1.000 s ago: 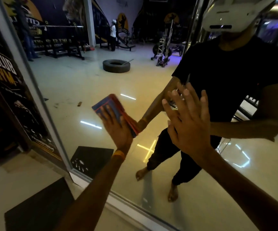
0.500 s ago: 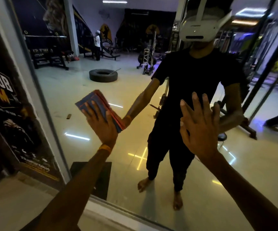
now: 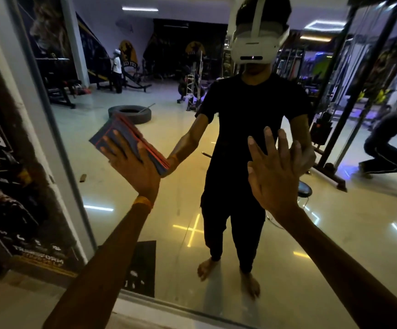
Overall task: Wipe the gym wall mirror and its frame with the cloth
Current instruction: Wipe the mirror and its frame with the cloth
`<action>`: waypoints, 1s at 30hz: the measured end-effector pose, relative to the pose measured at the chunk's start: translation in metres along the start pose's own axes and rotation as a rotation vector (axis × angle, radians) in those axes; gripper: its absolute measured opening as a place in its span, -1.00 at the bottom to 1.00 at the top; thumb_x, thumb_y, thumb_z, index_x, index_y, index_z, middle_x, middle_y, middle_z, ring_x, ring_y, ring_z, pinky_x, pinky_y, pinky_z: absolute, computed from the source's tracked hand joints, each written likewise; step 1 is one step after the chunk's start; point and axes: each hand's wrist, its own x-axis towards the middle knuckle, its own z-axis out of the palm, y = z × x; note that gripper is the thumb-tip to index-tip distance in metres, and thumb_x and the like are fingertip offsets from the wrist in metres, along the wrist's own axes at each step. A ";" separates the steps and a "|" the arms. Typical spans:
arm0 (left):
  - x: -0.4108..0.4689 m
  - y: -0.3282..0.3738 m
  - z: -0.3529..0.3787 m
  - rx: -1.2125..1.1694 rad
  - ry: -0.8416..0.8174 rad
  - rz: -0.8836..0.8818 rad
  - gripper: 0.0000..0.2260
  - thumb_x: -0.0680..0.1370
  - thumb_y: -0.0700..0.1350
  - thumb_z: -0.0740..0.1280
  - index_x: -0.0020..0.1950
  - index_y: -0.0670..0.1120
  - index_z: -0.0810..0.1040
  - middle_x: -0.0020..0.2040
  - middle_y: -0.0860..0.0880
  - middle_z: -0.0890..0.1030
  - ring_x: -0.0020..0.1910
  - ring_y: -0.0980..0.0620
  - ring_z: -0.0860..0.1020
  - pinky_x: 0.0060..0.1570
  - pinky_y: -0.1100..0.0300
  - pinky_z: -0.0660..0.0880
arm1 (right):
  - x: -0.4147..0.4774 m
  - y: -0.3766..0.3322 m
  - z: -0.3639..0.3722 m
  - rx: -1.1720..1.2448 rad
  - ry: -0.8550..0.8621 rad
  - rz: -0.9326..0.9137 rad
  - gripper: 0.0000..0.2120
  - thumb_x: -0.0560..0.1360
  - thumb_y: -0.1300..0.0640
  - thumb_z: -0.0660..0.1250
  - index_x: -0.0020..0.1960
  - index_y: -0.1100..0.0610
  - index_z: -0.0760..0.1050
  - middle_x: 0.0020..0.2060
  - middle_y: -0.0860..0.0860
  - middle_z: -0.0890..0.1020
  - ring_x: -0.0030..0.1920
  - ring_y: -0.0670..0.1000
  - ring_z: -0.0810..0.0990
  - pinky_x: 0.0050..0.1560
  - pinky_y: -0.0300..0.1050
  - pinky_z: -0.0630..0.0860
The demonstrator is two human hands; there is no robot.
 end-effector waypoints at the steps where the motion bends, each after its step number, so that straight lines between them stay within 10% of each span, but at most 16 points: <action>1: 0.005 0.011 -0.001 -0.039 0.030 -0.133 -0.31 0.72 0.26 -0.09 0.67 -0.21 0.07 0.67 -0.27 0.06 0.65 -0.35 -0.01 0.60 -0.29 0.00 | 0.000 0.000 0.000 -0.004 0.005 0.001 -0.44 0.69 -0.05 0.19 0.65 0.03 0.17 0.64 0.15 0.14 0.66 0.24 0.01 0.60 0.34 -0.05; 3: -0.008 0.045 -0.002 -0.052 0.028 -0.105 -0.30 0.70 0.29 -0.17 0.68 -0.17 0.03 0.68 -0.25 0.02 0.66 -0.31 -0.04 0.62 -0.25 -0.04 | 0.000 -0.002 0.000 0.003 0.007 0.002 -0.43 0.69 -0.06 0.17 0.65 0.02 0.14 0.64 0.15 0.14 0.65 0.25 0.03 0.58 0.38 -0.01; 8: -0.064 0.066 0.006 0.010 -0.213 0.590 -0.38 0.71 0.25 -0.02 0.69 -0.01 -0.07 0.69 -0.05 -0.17 0.67 -0.16 -0.20 0.62 -0.14 -0.24 | 0.001 0.000 -0.004 0.066 0.012 -0.014 -0.48 0.70 -0.05 0.10 0.62 0.08 0.21 0.63 0.20 0.19 0.65 0.27 0.07 0.57 0.39 0.01; 16: 0.050 0.046 -0.017 -0.030 -0.011 0.025 -0.29 0.71 0.29 -0.12 0.69 -0.17 0.02 0.69 -0.23 -0.01 0.67 -0.29 -0.05 0.61 -0.23 -0.11 | 0.007 -0.007 -0.006 0.046 0.058 0.003 -0.48 0.68 -0.04 0.12 0.58 0.14 0.33 0.60 0.23 0.27 0.63 0.29 0.14 0.59 0.32 -0.03; 23: -0.030 0.063 -0.005 -0.019 -0.262 0.725 -0.38 0.71 0.18 0.05 0.69 0.07 -0.12 0.70 -0.03 -0.18 0.68 -0.20 -0.16 0.62 -0.18 -0.22 | 0.008 -0.010 0.002 -0.012 0.065 0.022 -0.44 0.66 -0.06 0.18 0.62 0.06 0.22 0.62 0.20 0.21 0.64 0.26 0.08 0.59 0.32 -0.06; 30: 0.027 0.016 -0.012 -0.044 0.009 -0.002 -0.35 0.73 0.24 -0.08 0.68 -0.18 0.06 0.67 -0.27 0.06 0.65 -0.35 -0.01 0.60 -0.22 -0.10 | 0.007 -0.013 -0.003 0.054 0.021 0.040 -0.47 0.70 -0.07 0.10 0.63 0.06 0.19 0.62 0.20 0.20 0.63 0.30 0.10 0.56 0.43 0.05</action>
